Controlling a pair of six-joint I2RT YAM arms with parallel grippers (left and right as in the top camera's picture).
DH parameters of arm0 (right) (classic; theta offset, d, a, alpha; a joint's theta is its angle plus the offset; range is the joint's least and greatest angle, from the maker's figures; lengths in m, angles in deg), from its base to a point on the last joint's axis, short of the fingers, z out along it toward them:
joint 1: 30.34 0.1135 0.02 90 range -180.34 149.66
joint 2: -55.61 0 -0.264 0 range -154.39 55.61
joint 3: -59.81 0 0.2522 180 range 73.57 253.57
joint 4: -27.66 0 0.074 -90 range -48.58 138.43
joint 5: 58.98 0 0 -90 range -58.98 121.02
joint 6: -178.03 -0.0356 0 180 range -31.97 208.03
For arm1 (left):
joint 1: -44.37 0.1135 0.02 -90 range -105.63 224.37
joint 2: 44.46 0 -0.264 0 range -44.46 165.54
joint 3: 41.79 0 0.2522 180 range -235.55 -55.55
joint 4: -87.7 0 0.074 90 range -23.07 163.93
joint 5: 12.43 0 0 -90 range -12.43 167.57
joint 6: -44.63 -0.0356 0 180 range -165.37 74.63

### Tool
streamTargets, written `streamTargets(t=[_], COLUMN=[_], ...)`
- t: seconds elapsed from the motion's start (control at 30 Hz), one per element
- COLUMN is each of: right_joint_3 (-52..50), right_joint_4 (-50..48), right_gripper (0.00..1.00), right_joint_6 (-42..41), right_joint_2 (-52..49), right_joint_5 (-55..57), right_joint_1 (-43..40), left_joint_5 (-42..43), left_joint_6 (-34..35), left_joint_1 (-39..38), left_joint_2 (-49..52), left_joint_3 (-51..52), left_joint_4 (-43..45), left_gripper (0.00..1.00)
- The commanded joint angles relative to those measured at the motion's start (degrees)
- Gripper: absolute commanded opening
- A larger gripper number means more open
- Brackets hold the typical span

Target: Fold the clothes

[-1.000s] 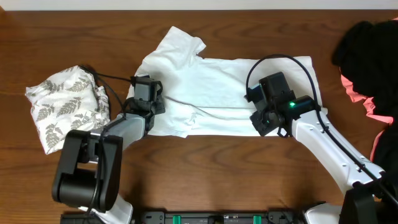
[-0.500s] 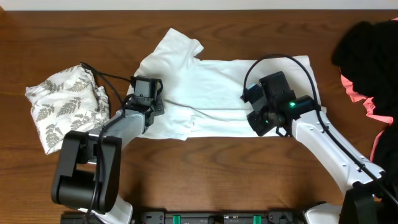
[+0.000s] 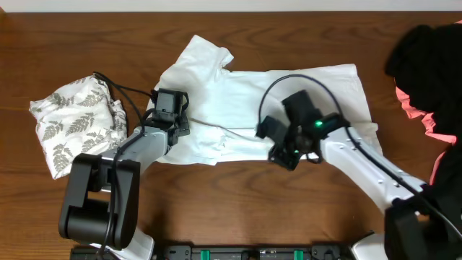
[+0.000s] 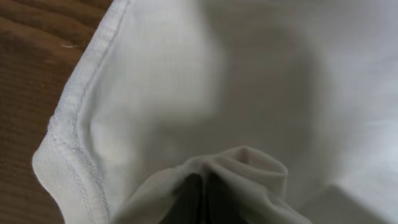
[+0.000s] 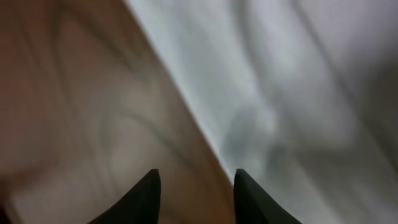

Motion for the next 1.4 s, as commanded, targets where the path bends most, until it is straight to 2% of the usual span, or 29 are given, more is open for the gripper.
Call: streamTargets(t=[0.0,0.2,0.63,0.83,1.37], right_joint_3=[-0.07,-0.07,-0.07,-0.07,-0.07], right_joint_4=[-0.81,-7.61,-14.19,-19.39,-22.97], right_gripper=[0.40,0.38,0.40,0.41,0.46], right_joint_6=[1.77,-5.46,-7.15,-16.52,-28.41], right_joint_2=[-2.51,-6.64,-11.47,-12.31,-12.31], right_joint_5=[-4.79,-1.53,-1.29,4.24,19.08], right_joint_1=[3.67,6.14,6.08,5.92,5.60], left_joint_5=[0.59,0.61,0.61,0.59,0.61], left_joint_6=[0.52,1.62,1.62,1.62,1.62], left_joint_1=[0.31,0.31,0.31,0.31,0.31], left_joint_2=[3.34,3.34,3.34,3.34,3.34], left_joint_3=[3.50,3.50,3.50,3.50,3.50], left_joint_4=[-3.43,-3.45,-3.65,-4.02,-4.09], left_gripper=[0.06,0.06,0.06,0.06,0.06])
